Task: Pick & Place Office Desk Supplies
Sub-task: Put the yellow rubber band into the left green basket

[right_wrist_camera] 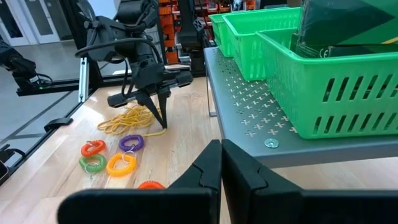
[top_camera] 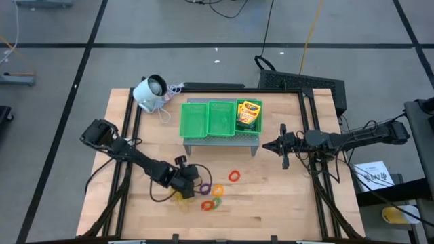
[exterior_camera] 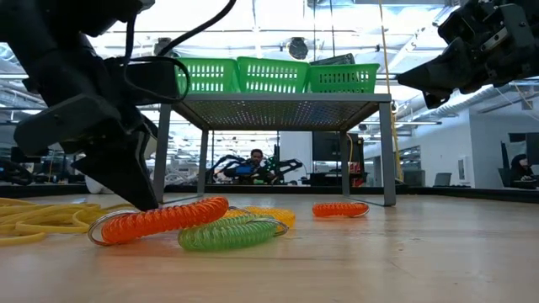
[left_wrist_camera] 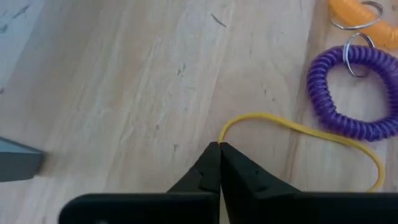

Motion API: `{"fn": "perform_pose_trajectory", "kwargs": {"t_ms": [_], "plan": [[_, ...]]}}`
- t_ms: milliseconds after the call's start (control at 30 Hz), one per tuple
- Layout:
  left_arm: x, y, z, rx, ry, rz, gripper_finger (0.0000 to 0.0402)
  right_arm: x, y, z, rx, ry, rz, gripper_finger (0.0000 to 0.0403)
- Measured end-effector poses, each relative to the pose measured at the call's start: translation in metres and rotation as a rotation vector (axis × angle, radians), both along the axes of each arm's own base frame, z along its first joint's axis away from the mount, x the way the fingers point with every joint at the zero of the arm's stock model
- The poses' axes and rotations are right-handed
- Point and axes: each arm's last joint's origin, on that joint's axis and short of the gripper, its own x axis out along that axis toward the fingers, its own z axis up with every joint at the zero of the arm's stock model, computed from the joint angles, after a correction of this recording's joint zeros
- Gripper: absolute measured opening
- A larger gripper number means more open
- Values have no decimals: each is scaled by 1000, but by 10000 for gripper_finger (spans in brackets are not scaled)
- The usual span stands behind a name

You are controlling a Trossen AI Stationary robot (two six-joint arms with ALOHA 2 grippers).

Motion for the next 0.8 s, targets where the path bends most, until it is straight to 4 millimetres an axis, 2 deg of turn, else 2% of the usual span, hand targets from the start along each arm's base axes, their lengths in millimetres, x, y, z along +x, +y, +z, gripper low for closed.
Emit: {"fn": "perform_pose_trajectory", "kwargs": {"t_ms": [100,533,667,800], "plan": [[1,0,0,-21,-4,3,25,0,0,0,0,3,0,0],[7,-2,2,-12,-78,-16,175,0,0,-1,-2,14,0,0],[7,-1,-4,3,-71,-19,193,0,0,-1,-2,15,0,0],[9,1,-14,11,-62,-22,185,0,0,-1,-2,15,0,0]]}}
